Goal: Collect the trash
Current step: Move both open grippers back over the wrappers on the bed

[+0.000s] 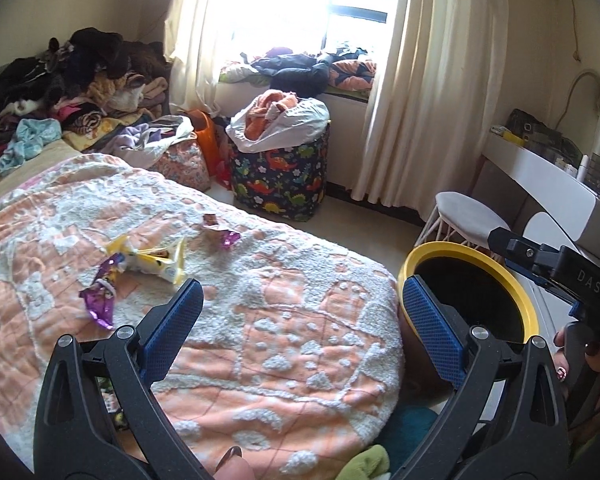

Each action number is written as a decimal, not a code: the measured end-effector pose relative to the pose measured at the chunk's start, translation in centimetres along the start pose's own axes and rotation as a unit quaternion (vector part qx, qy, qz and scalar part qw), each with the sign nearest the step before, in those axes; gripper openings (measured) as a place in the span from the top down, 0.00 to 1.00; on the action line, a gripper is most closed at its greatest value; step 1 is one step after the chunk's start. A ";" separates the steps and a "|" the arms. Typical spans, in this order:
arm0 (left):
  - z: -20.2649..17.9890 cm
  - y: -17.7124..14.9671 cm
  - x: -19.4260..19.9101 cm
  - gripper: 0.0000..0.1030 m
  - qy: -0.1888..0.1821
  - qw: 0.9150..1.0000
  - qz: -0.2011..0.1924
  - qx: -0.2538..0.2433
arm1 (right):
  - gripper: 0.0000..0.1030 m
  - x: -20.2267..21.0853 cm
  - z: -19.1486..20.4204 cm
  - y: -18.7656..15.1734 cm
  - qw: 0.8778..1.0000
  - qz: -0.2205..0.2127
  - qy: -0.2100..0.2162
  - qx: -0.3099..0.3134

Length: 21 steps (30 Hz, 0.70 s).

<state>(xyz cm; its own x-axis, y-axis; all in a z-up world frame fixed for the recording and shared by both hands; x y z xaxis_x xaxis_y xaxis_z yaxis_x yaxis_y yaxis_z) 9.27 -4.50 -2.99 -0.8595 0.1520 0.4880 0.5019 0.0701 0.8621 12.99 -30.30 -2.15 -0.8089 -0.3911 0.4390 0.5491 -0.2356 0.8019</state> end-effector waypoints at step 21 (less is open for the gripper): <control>9.2 -1.6 1.8 0.11 0.075 0.996 0.017 0.050 | 0.21 -5.2 9.9 -0.7 0.994 0.055 0.062 0.072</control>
<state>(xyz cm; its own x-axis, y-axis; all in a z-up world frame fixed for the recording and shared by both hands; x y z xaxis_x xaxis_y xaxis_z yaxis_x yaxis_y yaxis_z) 7.79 4.69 -4.74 -0.8424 0.0072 0.5388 0.5324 0.1659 0.8301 14.74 -19.31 -1.03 -0.7085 -0.5159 0.4815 0.5903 -0.0595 0.8050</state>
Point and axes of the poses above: each gripper's, at about its wrist camera, not at the fingertips, and x roughly against the way its jaws point, z to its left, y to its top, the point moved 1 cm from there along -x, roughly the way its jaws point, and after that the axes turned 2 degrees about -z, right-handed, at the moved point
